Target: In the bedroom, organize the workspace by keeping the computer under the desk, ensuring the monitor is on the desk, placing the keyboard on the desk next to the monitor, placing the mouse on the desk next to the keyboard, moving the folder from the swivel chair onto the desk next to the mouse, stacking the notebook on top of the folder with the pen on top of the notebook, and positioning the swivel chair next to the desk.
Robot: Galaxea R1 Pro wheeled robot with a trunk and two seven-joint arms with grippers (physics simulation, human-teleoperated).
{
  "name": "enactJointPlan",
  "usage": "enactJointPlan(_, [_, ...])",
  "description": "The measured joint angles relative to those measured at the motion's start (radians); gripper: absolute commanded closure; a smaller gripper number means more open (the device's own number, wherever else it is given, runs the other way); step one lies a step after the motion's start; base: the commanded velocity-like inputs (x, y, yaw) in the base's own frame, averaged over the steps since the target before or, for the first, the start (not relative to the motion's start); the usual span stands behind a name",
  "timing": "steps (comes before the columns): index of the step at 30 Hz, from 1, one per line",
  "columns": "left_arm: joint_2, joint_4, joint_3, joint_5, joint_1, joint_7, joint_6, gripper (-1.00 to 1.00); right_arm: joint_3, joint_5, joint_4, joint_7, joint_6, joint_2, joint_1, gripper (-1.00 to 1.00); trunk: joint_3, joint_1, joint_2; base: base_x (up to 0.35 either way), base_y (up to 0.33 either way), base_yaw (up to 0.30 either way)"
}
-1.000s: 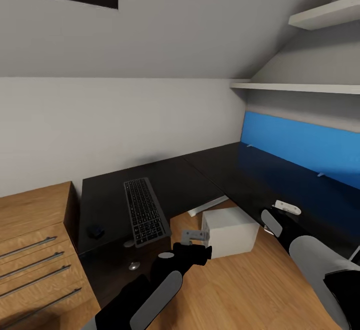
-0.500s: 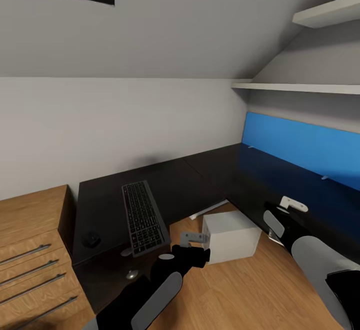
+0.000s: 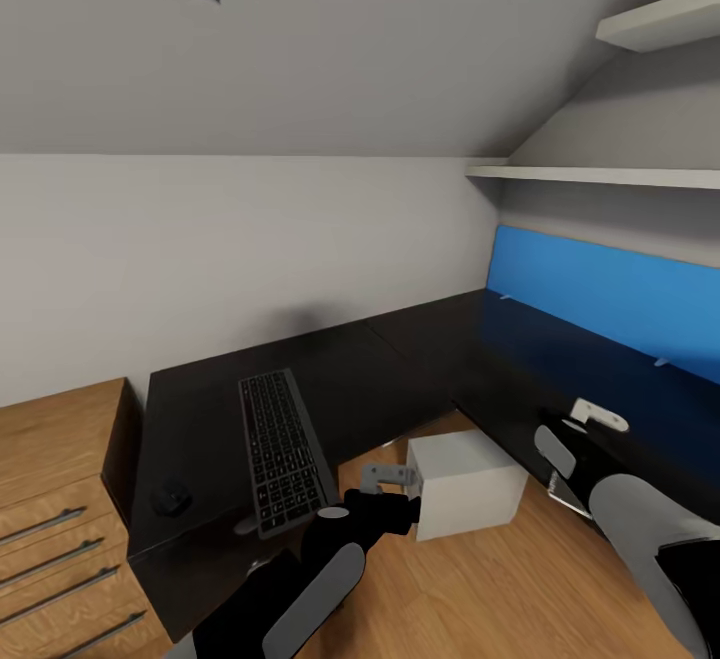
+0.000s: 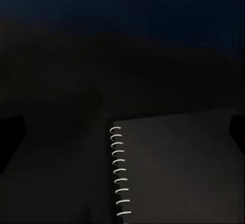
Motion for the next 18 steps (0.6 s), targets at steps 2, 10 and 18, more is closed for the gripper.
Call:
enactJointPlan(2, [0.000, 0.000, 0.000, 0.000, 0.000, -0.001, 0.000, -1.00, -0.010, -0.003, 0.008, 0.001, 0.001, -0.010, 0.000, -1.00, 0.000, 0.000, 0.000, 0.033, 0.000, 0.000])
enactJointPlan(10, [0.000, -0.040, 0.001, -0.001, 0.000, -0.002, 0.001, -1.00, -0.157, -0.025, 0.020, -0.030, 0.004, -0.045, 0.000, -1.00, 0.000, 0.000, 0.000, 0.007, 0.000, 0.000])
enactJointPlan(18, [0.003, -0.067, 0.000, 0.000, 0.000, -0.001, 0.002, -1.00, -0.171, -0.024, -0.020, -0.139, 0.005, -0.043, 0.000, -1.00, 0.001, 0.000, 0.000, 0.000, 0.000, -0.061])
